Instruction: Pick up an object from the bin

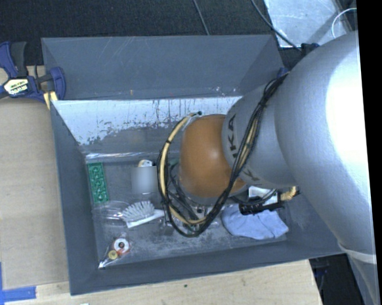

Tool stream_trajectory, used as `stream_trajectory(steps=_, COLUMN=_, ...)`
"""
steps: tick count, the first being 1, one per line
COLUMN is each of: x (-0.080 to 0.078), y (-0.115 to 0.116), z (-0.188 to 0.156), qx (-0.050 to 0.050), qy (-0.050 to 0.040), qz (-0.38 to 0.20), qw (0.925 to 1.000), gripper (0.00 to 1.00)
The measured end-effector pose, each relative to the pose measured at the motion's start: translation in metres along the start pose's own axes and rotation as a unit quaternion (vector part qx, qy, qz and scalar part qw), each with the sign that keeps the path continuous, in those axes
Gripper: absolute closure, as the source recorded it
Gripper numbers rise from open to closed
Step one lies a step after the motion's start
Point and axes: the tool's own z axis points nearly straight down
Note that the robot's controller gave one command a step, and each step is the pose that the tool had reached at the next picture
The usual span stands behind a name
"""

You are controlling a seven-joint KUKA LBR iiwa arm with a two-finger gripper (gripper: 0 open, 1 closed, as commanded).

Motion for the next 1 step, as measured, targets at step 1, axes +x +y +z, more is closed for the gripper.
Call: stream_trajectory(steps=1, x=0.0020, y=-0.0016, z=-0.0401, qx=0.002, qy=0.0034, qz=-0.001, qw=1.0000, gripper=1.00)
